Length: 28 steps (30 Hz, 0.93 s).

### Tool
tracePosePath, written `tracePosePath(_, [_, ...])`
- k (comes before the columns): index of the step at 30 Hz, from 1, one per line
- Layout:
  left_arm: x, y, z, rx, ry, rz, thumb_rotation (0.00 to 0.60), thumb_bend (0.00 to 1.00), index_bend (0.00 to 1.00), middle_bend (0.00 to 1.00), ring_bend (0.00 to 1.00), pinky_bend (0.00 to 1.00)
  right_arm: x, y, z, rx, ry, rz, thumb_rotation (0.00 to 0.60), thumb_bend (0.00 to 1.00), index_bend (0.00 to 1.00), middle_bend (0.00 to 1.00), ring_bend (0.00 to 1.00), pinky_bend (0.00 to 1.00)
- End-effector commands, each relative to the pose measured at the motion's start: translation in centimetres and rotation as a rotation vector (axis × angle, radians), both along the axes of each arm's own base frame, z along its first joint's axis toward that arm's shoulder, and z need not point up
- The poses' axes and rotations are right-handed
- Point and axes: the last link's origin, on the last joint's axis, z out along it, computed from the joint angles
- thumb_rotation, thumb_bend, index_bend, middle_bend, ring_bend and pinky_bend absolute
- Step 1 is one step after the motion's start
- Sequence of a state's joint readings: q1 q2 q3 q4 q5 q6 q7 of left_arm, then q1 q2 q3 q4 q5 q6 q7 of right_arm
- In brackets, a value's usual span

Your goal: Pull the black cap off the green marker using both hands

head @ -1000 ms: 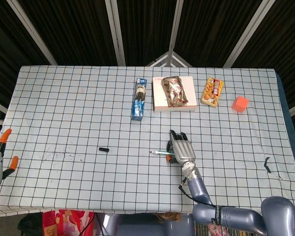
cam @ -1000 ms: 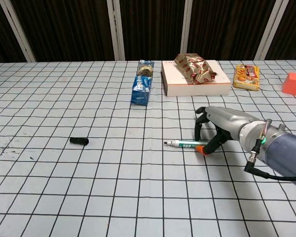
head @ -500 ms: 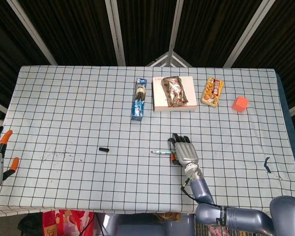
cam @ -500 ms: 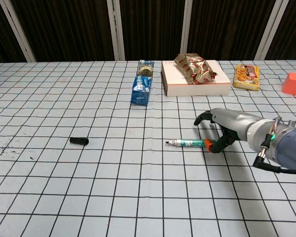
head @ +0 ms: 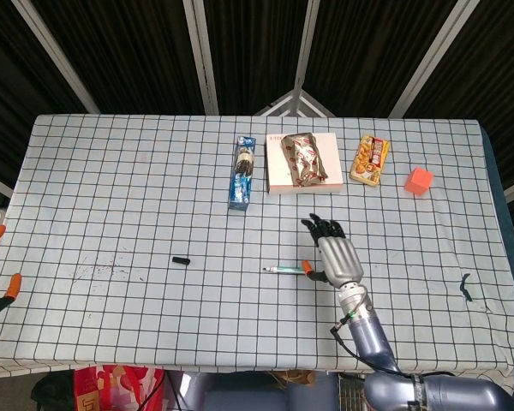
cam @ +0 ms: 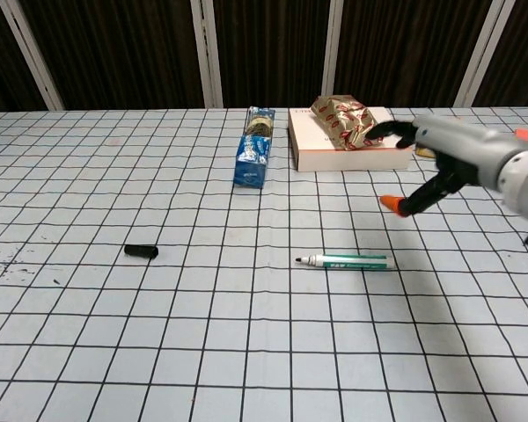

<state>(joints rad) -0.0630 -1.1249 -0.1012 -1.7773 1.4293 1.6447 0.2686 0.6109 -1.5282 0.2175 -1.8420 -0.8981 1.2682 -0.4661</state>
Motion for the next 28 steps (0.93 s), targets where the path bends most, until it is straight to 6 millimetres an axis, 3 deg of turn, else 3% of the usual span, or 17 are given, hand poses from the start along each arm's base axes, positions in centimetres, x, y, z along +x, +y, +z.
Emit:
tracePosePath(1, [-0.4,-0.1,0.3,0.008,-0.022,-0.006,0.600,0.39,0.13,0.00,0.00,0.00,-1.6,1.4,4.0,-0.135,0.023,0.015,0.600,0.33,0.11,0.05,0.09,0.05])
tracePosePath(8, [-0.7,-0.4,0.8,0.018,-0.050,-0.038,0.600,0.37,0.10,0.00,0.00,0.00,-6.4,4.3,9.1,-0.318,0.276,0.000,0.600,0.21,0.00,0.05,0.09,0.05])
tracePosePath(12, [-0.5,-0.7,1.3,0.025,-0.054,-0.044,0.600,0.34,0.08,0.00,0.00,0.00,-8.2,5.7,11.3,-0.366,0.343,-0.028,0.600,0.15,0.00,0.04,0.09,0.04])
tracePosePath(22, [-0.1,-1.1,2.0,0.023,-0.024,-0.060,0.600,0.34,0.07,0.00,0.00,0.00,-11.1,7.9,15.4,-0.404,0.393,-0.058,0.600,0.15,0.00,0.04,0.09,0.04])
tracePosePath(28, [0.1,-1.0,1.6,0.002,-0.014,-0.061,0.600,0.34,0.07,0.00,0.00,0.00,-11.9,8.2,16.6,-0.385,0.397,-0.066,0.600,0.15,0.00,0.04,0.09,0.04])
